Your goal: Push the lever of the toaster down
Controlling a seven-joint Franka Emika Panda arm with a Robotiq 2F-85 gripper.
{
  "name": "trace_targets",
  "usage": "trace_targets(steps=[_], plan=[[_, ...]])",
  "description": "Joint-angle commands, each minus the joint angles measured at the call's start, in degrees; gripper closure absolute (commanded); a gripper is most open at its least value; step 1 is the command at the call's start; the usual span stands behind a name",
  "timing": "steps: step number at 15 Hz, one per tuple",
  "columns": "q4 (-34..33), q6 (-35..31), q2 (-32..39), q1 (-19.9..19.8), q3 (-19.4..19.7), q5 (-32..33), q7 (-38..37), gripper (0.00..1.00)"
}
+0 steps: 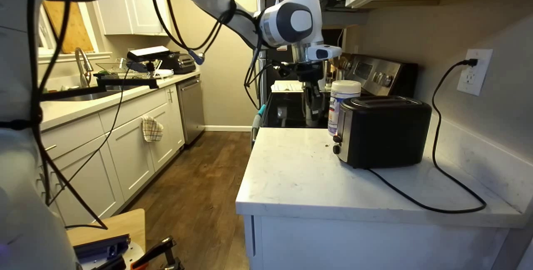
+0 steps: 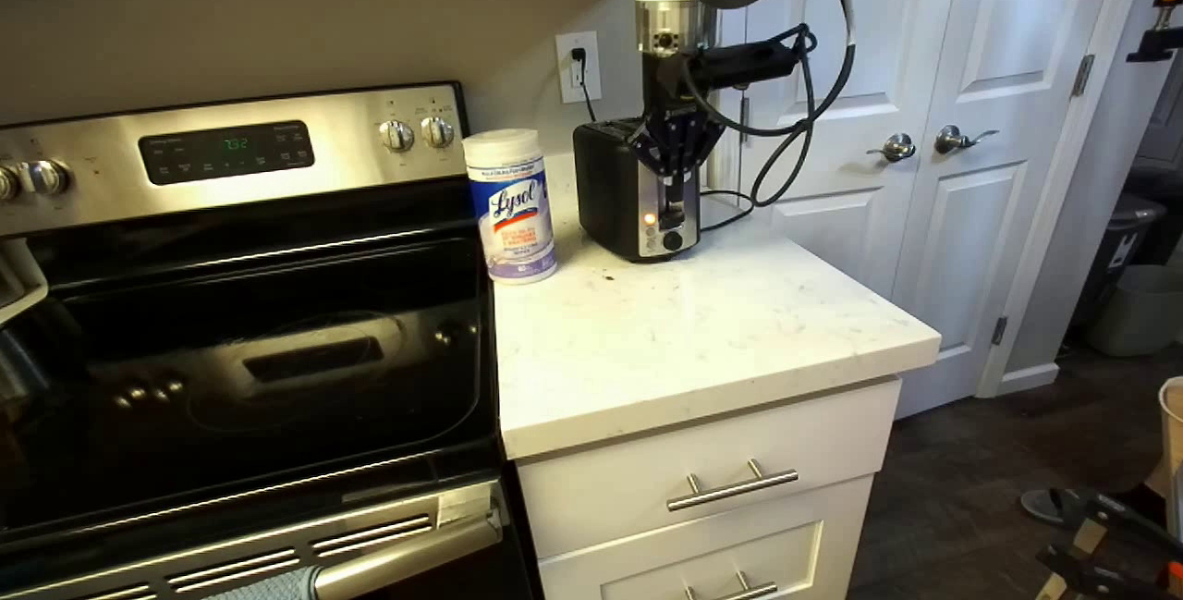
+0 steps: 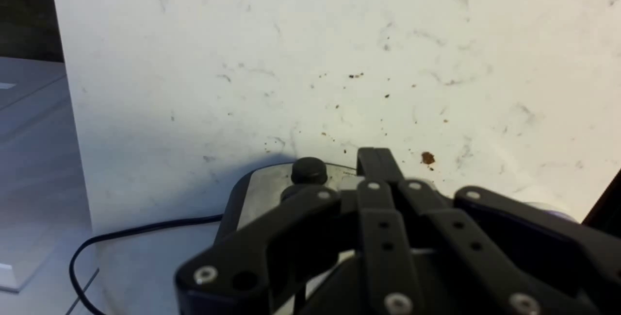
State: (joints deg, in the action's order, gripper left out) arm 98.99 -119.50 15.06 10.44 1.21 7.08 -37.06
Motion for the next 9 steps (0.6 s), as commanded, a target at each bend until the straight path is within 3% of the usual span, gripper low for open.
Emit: trace_targets(steps=[1,9], plan=[[5.69,1.50,-5.39,-0.29,-1.55,-0.25,-0.09,1.00],[10.57,1.50,-9.13,-0.94,-3.03,-0.53,0.64,1.00]])
